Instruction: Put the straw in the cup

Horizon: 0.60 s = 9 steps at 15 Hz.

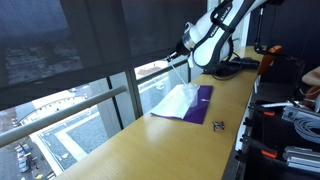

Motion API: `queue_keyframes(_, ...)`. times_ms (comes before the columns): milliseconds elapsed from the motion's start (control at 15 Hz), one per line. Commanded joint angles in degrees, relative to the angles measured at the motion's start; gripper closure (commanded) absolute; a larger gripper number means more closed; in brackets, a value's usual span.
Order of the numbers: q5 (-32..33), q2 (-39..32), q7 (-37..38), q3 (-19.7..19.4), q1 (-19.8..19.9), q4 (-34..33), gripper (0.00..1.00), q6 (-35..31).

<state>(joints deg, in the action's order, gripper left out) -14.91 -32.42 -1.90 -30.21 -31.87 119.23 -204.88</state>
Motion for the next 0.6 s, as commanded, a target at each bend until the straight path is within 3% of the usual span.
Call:
queue_keyframes(0, -0.94, 1.04, -0.42, -1.57, -1.63, 4.16, 1.00, -11.04)
queue_keyframes(533, -0.05, 3.17, -0.04, -2.48, -1.21, 6.34, 1.00, -11.46)
